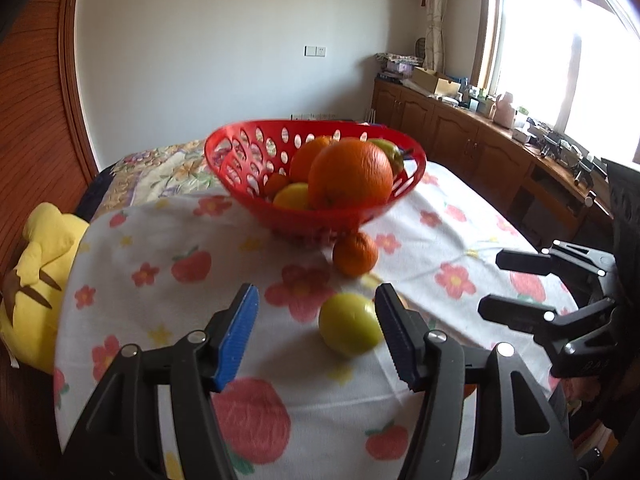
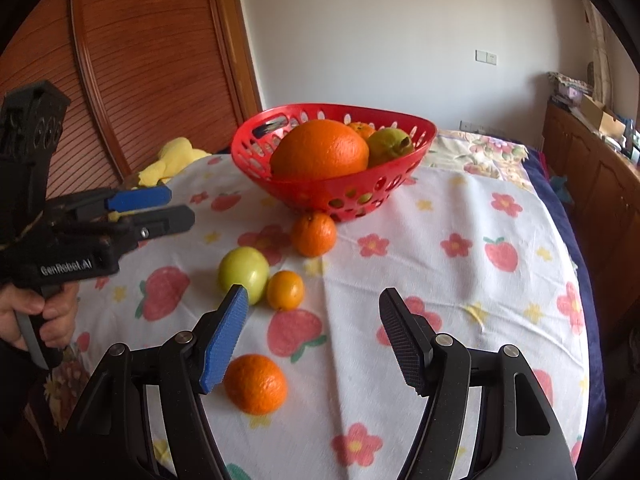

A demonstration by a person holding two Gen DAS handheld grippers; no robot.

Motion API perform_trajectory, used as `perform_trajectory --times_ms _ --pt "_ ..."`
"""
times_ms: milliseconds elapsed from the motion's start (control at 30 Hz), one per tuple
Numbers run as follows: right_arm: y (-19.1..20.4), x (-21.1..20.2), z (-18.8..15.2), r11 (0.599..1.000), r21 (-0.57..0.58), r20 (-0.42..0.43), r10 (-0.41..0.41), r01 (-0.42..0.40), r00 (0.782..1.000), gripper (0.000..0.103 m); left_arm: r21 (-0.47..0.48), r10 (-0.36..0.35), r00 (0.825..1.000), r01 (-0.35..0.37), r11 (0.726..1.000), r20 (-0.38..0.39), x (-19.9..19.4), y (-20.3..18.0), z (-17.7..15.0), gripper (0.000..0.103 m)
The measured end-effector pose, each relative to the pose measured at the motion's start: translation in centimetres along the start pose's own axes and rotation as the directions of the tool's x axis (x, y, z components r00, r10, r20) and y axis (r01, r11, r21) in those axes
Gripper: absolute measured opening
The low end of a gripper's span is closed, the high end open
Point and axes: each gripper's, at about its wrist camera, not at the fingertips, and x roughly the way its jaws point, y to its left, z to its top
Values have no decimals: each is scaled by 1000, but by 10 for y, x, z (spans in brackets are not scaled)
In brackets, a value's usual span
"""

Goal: Organize fruits
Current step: 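Withdraw both tools and move the right tool to a small orange on the cloth, then grasp and lift the small orange with the right tool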

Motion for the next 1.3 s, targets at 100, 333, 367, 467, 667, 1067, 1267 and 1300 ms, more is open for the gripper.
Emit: perform_trajectory --times_ms 100,333,367,467,667,1067,1267,1300 --pt "5 1 -5 1000 -3 -8 4 -4 1000 70 -1 18 1000 -18 1000 -2 1 -1 -9 61" --pt "16 12 -19 1000 -13 -40 15 -15 999 70 -12 47 999 -47 999 -18 12 4 -30 61" --pt "18 15 -22 1000 -12 -46 18 -18 999 70 -11 52 998 -52 999 -18 13 4 -32 61" --pt "18 19 -26 1000 -8 -60 23 -24 998 70 -10 63 998 -64 998 -20 15 4 -39 61" --pt "22 24 -33 999 -6 -81 44 -45 996 70 -33 63 998 -63 997 -27 17 9 -48 61" --pt "30 34 -45 998 -14 -121 63 -65 991 70 -31 56 998 -57 998 -26 14 8 -49 61" --pt "32 37 -51 997 -23 -140 68 -72 988 66 -27 53 998 -54 998 -26 12 4 -47 61" --pt "32 36 -51 997 -24 -142 68 -72 988 66 -26 53 998 -54 998 -26 12 4 -47 61"
